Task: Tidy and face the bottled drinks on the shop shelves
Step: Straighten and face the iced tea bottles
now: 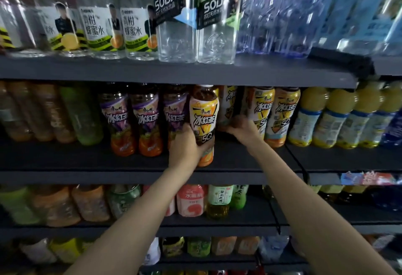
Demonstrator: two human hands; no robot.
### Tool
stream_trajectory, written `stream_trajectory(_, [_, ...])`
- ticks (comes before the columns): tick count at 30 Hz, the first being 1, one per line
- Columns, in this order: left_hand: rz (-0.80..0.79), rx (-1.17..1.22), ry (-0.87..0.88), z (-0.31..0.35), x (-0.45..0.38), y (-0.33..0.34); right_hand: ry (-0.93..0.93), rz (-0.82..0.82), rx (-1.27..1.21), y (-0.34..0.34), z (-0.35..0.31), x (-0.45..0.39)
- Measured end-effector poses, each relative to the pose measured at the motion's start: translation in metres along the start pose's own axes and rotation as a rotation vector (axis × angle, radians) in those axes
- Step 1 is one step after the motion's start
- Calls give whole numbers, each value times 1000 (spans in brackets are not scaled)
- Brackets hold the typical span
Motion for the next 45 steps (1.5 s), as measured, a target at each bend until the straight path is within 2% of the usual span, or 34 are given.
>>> stream_trajectory(4, [-13,-12,-16,-2,-3,3,70,127,99,9,1,-31])
stream_trajectory(9, [-50,41,-16,-3,-4,6,172,126,175,37,8,-57])
stream_trajectory(13, [-47,43,0,-3,-5,4,141,197,146,40,10,-57])
stream_trajectory(16, [-53,34,-4,-4,-5,5,115,249,146,30,4,-37])
stream_trajectory(23, [-37,86,5,-5,0,7,49,218,53,11,3,45])
stream_trajectory(28, [-70,83,-39,-4,6,12,-29,173,-120,-15,-26,60])
stream_trajectory(30, [-36,117,-7,-3,19,6,-3,155,-108,-23,-34,70])
stream_trajectory(33, [121,196,208,12,51,-19,-25,195,3,-38,-40,92])
stream_trajectory(34, [98,223,268,18,60,-20,-44,225,19,-44,-41,99])
stream_trajectory(36, [-125,286,290,27,70,-6,-48,260,18,-53,-43,114])
stream_trajectory(38, [-414,375,215,31,77,14,-4,260,-26,-60,-45,126])
stream_trajectory(40, [-686,605,62,31,90,27,52,224,-183,-61,-46,134])
stream_trajectory(41, [-768,752,-29,31,96,29,60,204,-282,-61,-47,138])
stream_trajectory(43, [-769,906,-134,27,100,27,74,173,-376,-59,-51,148])
stream_trajectory(45, [-603,790,-108,21,95,13,117,145,-351,-56,-51,157])
Point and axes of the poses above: each hand's wrist, its own x-axis away from the middle knuckle, its own y-axis out of the palm, z = x × y, the point moved 9 cm from there along -x, towards the middle knuckle, and after that the axes turned 2 degrees about -z, right-handed, at the moved point
